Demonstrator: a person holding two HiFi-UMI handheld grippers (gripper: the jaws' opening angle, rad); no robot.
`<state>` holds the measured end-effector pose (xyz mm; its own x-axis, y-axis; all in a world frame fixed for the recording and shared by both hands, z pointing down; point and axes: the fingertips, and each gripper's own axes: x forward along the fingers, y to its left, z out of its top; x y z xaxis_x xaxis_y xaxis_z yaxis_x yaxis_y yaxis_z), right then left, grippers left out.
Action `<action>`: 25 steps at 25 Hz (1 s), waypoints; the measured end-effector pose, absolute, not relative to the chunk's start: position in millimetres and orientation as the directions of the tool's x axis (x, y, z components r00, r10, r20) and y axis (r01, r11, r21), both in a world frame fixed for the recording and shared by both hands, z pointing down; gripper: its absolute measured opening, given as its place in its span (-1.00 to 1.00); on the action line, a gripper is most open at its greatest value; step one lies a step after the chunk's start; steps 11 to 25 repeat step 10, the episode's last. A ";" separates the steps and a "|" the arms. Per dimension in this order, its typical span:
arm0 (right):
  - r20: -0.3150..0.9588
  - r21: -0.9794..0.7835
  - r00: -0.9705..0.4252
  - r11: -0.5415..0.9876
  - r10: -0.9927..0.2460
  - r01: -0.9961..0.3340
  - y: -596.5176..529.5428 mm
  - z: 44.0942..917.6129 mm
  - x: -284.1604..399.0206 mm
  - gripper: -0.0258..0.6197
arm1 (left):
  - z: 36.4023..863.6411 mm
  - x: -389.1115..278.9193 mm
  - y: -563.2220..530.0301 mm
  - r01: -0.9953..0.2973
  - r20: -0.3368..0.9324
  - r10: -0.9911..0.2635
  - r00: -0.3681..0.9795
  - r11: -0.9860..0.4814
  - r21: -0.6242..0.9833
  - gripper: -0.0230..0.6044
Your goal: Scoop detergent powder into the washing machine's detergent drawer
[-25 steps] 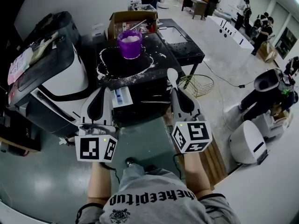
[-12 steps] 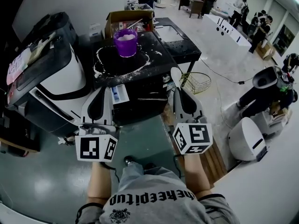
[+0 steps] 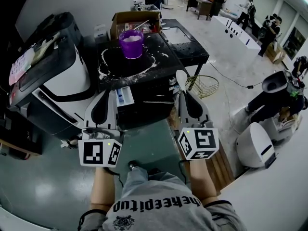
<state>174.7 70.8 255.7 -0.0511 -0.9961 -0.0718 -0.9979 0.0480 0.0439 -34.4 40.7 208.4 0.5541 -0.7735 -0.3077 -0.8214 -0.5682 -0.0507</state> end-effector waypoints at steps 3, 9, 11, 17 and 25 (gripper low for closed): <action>-0.074 0.046 -0.054 0.051 -0.996 -0.998 70.6 256.3 173.7 -0.90 | 208.8 -34.8 41.2 -0.823 -0.309 -0.774 0.552 -0.566 -0.052 -0.92; -0.078 0.047 -0.054 0.050 -0.996 -0.998 72.2 253.8 177.2 -0.90 | 206.5 -30.7 43.4 -0.823 -0.310 -0.774 0.553 -0.566 -0.055 -0.92; -0.078 0.048 -0.054 0.050 -0.996 -0.998 72.1 253.0 177.8 -0.90 | 206.1 -30.1 43.3 -0.823 -0.309 -0.774 0.553 -0.566 -0.055 -0.92; -0.078 0.048 -0.054 0.050 -0.996 -0.998 72.1 253.0 177.8 -0.90 | 206.1 -30.1 43.3 -0.823 -0.309 -0.774 0.553 -0.566 -0.055 -0.92; -0.078 0.048 -0.054 0.050 -0.996 -0.998 72.1 253.0 177.8 -0.90 | 206.1 -30.1 43.3 -0.823 -0.309 -0.774 0.553 -0.566 -0.055 -0.92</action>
